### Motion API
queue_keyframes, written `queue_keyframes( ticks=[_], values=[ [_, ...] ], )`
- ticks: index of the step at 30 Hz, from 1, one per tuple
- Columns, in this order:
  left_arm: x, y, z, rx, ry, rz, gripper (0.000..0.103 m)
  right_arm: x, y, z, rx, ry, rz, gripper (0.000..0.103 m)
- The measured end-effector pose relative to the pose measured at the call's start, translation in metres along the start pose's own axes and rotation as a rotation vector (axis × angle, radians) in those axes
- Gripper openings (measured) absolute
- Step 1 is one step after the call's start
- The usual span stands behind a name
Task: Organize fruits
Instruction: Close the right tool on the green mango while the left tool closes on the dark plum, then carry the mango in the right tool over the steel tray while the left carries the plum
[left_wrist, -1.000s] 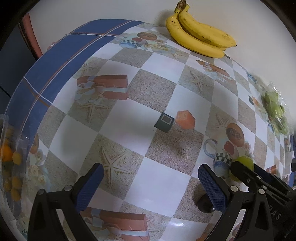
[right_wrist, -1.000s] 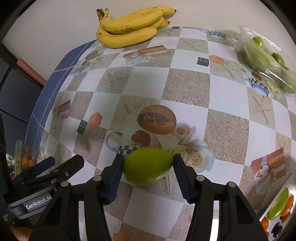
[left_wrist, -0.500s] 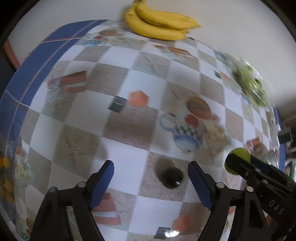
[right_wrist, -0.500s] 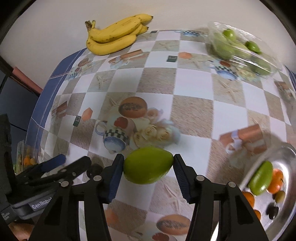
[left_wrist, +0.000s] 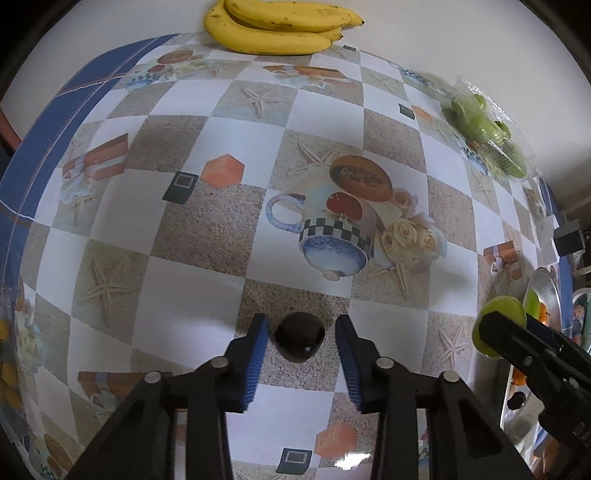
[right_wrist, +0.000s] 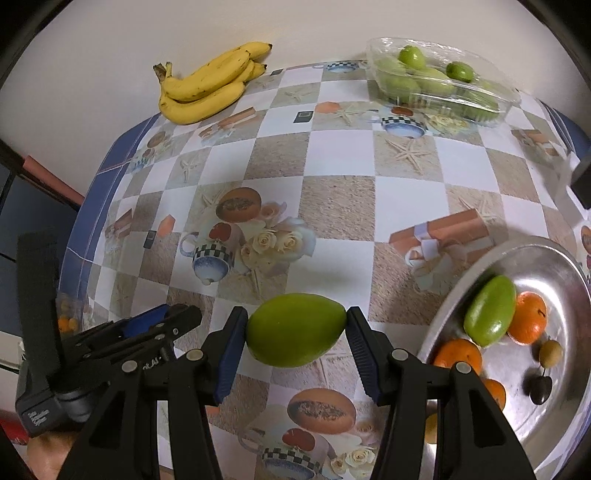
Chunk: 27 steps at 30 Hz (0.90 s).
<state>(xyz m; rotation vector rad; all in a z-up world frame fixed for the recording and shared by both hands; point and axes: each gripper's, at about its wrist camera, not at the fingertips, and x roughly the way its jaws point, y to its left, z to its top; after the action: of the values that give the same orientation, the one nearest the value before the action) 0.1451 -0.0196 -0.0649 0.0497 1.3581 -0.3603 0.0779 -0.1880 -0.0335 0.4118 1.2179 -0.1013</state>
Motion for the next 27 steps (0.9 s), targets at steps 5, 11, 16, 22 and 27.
queue_keyframes(
  ticks=[5, 11, 16, 22, 27],
  values=[
    [-0.001, 0.001, -0.002, -0.002, -0.007, 0.006, 0.030, -0.005, -0.004, -0.004, 0.012, -0.007, 0.004, 0.056],
    [-0.007, -0.003, -0.002, 0.009, -0.033, 0.006, 0.029, -0.010, -0.010, -0.013, 0.050, -0.016, 0.026, 0.056],
    [-0.026, -0.006, -0.004, 0.017, -0.079, -0.010, 0.029, -0.019, -0.013, -0.019, 0.072, -0.032, 0.032, 0.056],
    [-0.051, -0.016, -0.009, 0.044, -0.137, 0.003, 0.029, -0.036, -0.016, -0.031, 0.115, -0.056, 0.060, 0.056],
    [-0.065, -0.029, -0.015, 0.075, -0.168, 0.011, 0.029, -0.048, -0.021, -0.044, 0.143, -0.073, 0.055, 0.056]
  ],
)
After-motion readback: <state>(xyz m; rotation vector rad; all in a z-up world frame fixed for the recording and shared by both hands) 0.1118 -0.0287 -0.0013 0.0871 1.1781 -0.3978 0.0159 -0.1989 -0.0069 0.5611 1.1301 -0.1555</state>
